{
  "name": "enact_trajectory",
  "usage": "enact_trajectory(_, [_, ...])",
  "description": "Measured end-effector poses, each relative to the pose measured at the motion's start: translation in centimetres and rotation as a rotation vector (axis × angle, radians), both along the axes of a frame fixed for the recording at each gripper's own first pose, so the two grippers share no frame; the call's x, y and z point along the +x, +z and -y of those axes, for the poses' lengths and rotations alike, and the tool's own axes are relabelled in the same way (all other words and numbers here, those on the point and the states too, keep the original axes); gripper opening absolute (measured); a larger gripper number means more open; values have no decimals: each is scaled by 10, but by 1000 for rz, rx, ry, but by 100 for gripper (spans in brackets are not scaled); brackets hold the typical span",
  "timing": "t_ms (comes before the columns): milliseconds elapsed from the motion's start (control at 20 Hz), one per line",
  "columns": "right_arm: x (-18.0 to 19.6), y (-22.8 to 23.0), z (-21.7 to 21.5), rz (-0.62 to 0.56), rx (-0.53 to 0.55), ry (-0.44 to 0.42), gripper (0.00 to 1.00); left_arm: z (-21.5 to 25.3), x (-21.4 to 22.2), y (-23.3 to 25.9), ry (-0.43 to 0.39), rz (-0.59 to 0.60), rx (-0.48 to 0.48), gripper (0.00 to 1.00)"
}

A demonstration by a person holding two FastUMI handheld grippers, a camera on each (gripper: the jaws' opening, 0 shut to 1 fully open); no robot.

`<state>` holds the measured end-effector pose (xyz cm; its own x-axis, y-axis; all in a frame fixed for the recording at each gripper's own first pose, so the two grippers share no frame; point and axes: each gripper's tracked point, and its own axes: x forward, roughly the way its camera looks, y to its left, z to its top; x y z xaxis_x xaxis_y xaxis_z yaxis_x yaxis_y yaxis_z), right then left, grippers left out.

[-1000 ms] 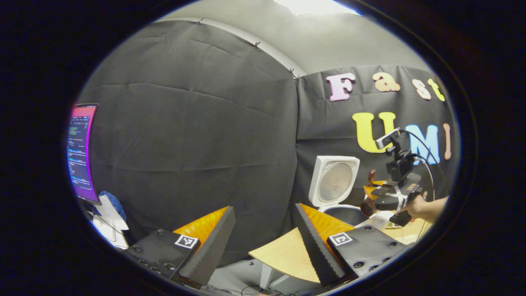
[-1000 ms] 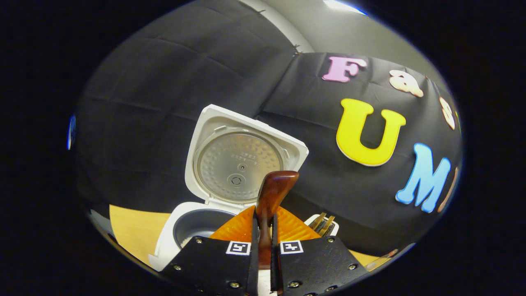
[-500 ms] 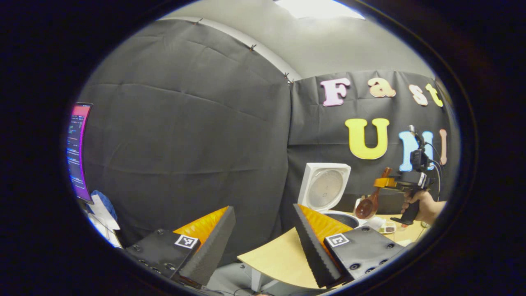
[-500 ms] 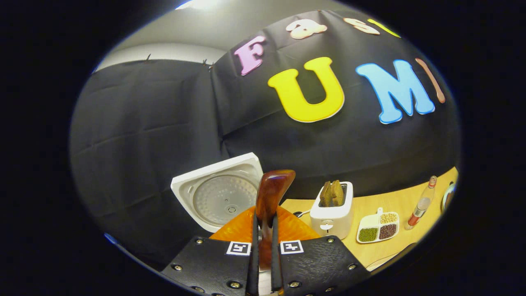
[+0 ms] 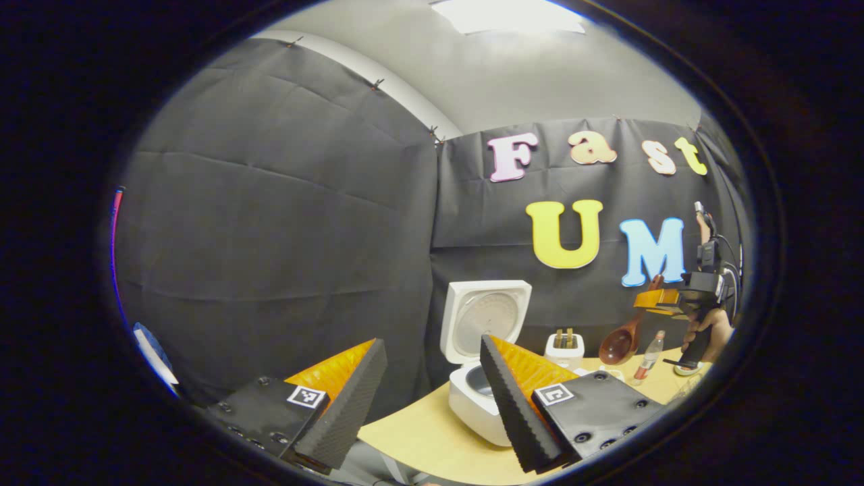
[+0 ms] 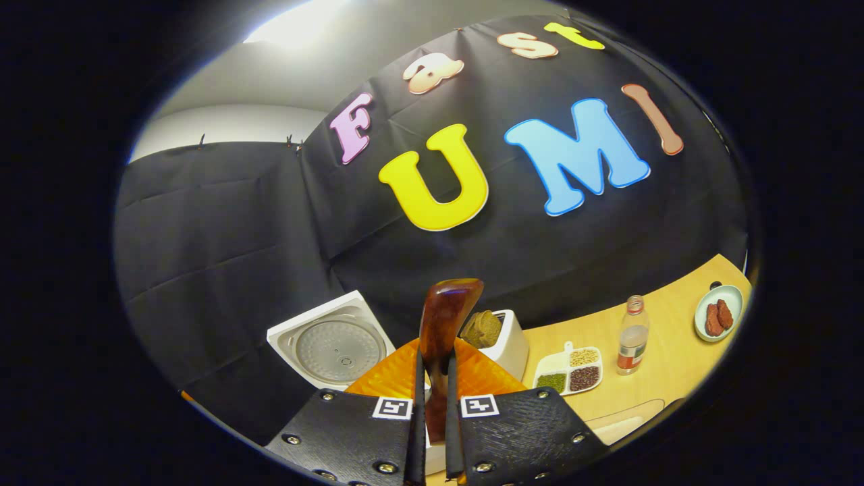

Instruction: Close the left gripper, press the button to open the rice cooker; take a wooden spoon from the chopstick holder with the right hand, scoop a spoonful of rice and pour it into the rice cooker, then put the wooden spoon back into the chopstick holder.

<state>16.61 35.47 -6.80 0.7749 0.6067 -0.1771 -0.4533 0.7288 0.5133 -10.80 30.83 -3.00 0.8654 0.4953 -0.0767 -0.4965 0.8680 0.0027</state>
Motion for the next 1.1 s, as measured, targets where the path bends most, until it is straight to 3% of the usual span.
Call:
enact_trajectory(350, [-1, -9, 114, -8, -29, -144, 12, 51, 41, 12, -95, 19, -4, 99])
enact_trajectory(500, [0, -16, 161, -9, -53, -203, 12, 73, 55, 16, -129, 30, -6, 94])
enact_trajectory(650, [-2, -27, 203, -6, -84, -254, 12, 91, 69, 18, -163, 36, -2, 99])
enact_trajectory(1100, [-24, -91, 315, -89, -199, -390, 12, 147, 92, 20, -246, 26, 12, 96])
